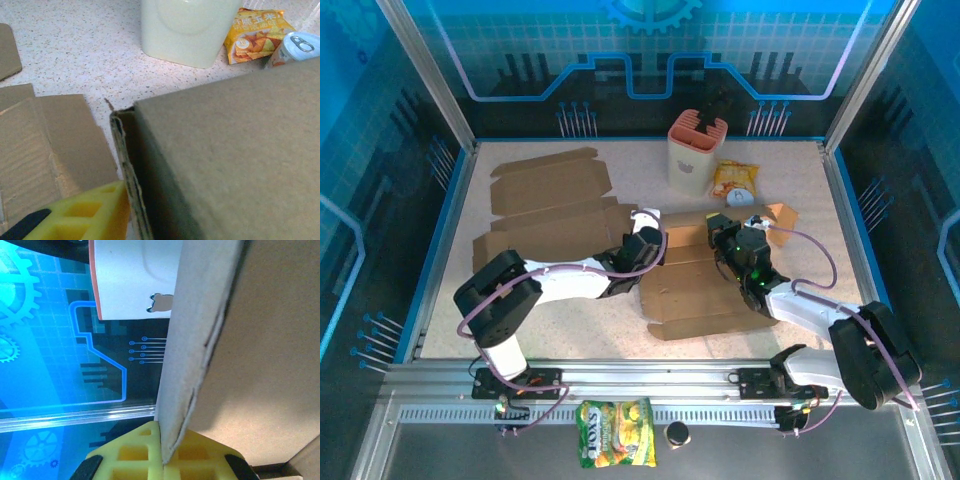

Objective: Fold the paper box

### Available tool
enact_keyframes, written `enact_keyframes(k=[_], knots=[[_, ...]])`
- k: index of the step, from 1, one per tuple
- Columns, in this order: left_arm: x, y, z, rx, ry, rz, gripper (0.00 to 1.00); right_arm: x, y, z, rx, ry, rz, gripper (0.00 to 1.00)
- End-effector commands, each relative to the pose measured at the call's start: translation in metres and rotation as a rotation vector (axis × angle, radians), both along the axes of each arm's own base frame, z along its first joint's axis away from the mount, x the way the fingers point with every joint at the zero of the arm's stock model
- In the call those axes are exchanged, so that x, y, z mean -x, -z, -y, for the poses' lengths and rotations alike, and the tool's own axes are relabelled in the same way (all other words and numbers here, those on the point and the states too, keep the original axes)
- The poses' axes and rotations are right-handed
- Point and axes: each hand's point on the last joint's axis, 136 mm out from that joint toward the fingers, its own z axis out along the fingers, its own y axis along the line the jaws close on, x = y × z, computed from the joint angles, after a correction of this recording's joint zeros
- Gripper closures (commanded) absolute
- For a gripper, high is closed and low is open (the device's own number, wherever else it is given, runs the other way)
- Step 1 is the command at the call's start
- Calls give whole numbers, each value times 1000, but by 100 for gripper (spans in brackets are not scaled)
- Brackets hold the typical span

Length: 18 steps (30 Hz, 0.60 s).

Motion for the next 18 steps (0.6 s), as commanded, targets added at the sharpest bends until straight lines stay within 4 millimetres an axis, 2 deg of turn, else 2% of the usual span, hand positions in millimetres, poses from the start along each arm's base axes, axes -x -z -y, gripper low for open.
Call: enact_keyframes(k=[1,5,13,15,16,18], knots=[[-7,-16,15,60,-12,34,64,20,52,-8,70,-56,-153,100],[-8,-11,14,52,-17,30,70,18,47,-8,73,-63,-143,100],[-12,-10,11,35,-60,24,93,17,40,-11,76,-78,-143,100],[-15,-13,9,18,-81,25,100,17,33,-12,88,-86,-140,94],[-16,-15,7,11,-92,26,100,17,31,-13,96,-90,-140,89],[-18,-20,4,3,-115,30,100,17,25,-11,116,-91,-145,73]])
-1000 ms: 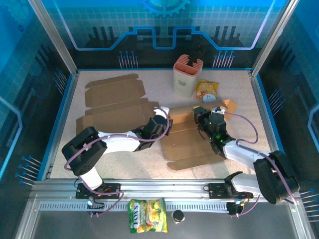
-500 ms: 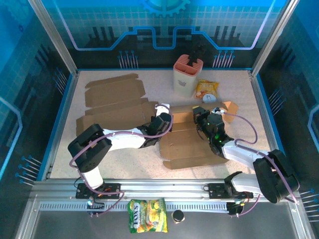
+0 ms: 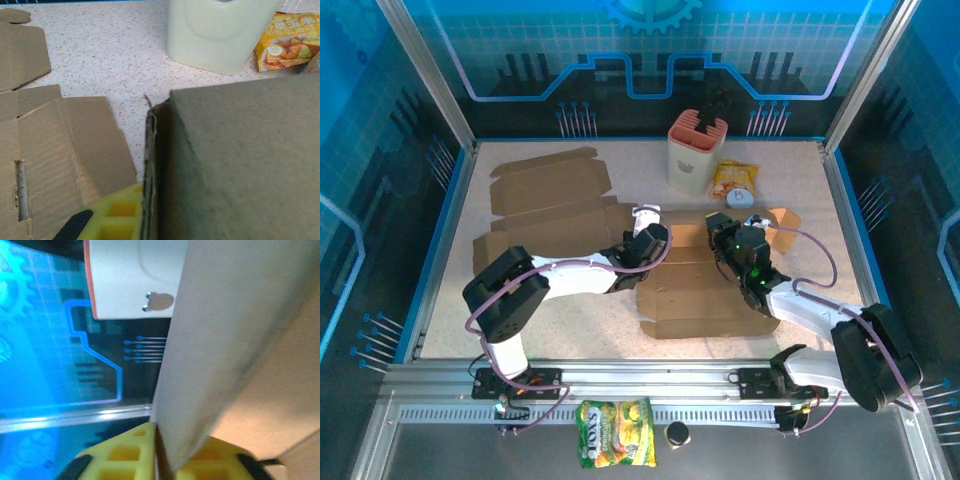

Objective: Fold the paper box

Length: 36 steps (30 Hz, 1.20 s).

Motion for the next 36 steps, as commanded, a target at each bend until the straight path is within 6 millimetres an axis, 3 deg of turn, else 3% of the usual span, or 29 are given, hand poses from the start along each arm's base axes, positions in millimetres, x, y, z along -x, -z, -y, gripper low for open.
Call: enact_keyframes(k=[1,6,10,15,20,24,30,36], knots=[[-7,-24,12,57,-19,38,100,17,21,-9,98,-80,-119,66],[-10,-43,9,74,-11,65,100,22,-4,5,111,-57,-93,39],[-14,-53,2,82,-18,60,100,29,-26,20,139,-57,-75,25],[-22,-73,-11,113,-24,38,100,40,-69,47,216,-51,-50,13],[-27,-86,-26,155,-23,-24,100,46,-101,79,259,-19,-13,10],[-32,-91,-44,243,-51,-131,100,48,-133,99,357,-36,-18,15],[-36,-101,-71,469,-97,-261,100,46,-126,121,442,-85,-133,26],[-35,-111,-86,663,-128,-345,100,22,-148,117,450,-130,-80,27]])
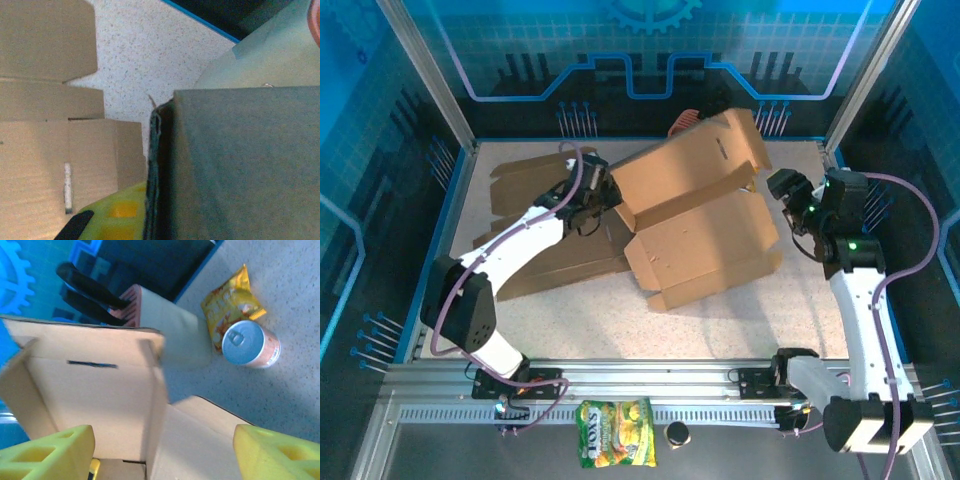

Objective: Fold the paper box

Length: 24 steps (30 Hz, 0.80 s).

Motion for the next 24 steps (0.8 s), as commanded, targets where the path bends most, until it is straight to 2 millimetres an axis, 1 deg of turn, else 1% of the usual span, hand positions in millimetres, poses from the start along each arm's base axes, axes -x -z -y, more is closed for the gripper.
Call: enact_keyframes(k=[1,3,5,6,11,14,15,17,19,20,24], knots=[[12,-31,14,199,25,-26,100,-9,-18,-9,12,-86,25,29],[11,-34,12,226,14,-13,100,-20,-21,-12,6,-105,17,37],[11,-33,11,250,4,-15,100,-30,-26,-15,20,-126,5,47],[11,-33,11,259,1,-15,100,-35,-25,-17,23,-132,-2,50],[11,-32,13,283,7,-18,100,-58,-37,-17,46,-150,34,55],[12,-31,14,284,11,-21,100,-67,-40,-23,42,-190,28,57],[12,-31,14,283,11,-23,100,-68,-43,-25,49,-201,32,57],[12,-30,14,281,11,-24,100,-69,-42,-28,78,-217,28,60],[13,-29,13,281,12,-25,100,-69,-42,-27,105,-214,34,69],[14,-30,13,283,10,-23,100,-70,-41,-25,108,-212,32,71],[16,-30,13,281,16,-26,100,-76,-41,-32,103,-257,38,79]])
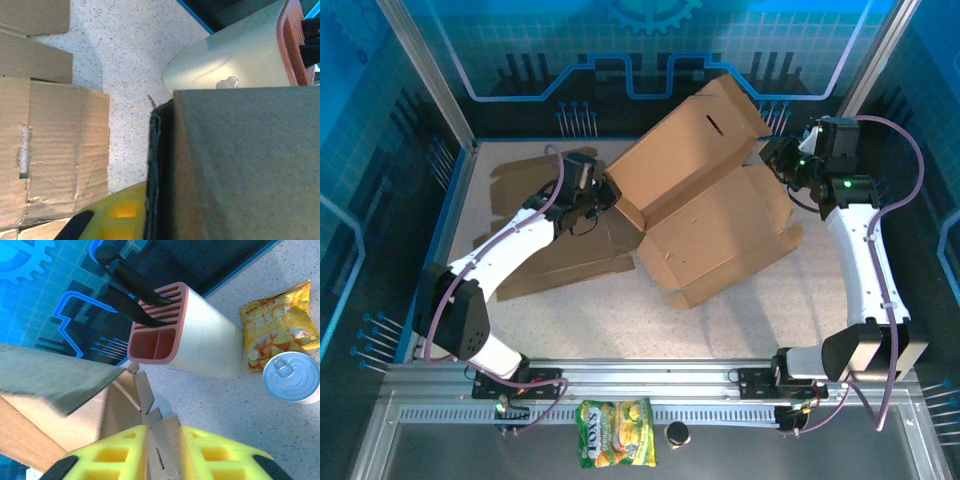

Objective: Fold the paper box

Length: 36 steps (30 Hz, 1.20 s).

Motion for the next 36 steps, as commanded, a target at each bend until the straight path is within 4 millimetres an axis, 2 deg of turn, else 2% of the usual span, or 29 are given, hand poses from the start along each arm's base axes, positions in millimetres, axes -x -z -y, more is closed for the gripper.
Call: enact_keyframes(k=[1,5,11,19,21,23,25,27,32,34,36], knots=[[3,-18,4,48,18,40,100,-4,-11,-13,18,-70,30,80],[4,-17,2,43,14,36,100,-5,-21,-23,35,-108,61,80],[5,-17,3,28,22,38,100,-6,-24,-36,75,-160,73,80],[2,-20,7,38,29,48,100,-10,-15,-59,78,-256,40,80],[1,-22,9,41,38,54,100,-9,-21,-68,88,-301,57,80],[-2,-25,9,49,46,62,100,-5,-37,-76,122,-349,100,77],[-5,-28,7,74,54,69,100,1,-62,-81,153,-382,160,72],[-8,-33,6,105,69,78,100,8,-87,-78,201,-380,217,69],[-14,-40,1,130,112,74,100,30,-167,-64,227,-329,473,58],[-14,-42,-2,135,129,76,100,33,-190,-51,212,-282,537,55],[-14,-43,-4,142,149,71,100,27,-203,-35,197,-236,563,54]])
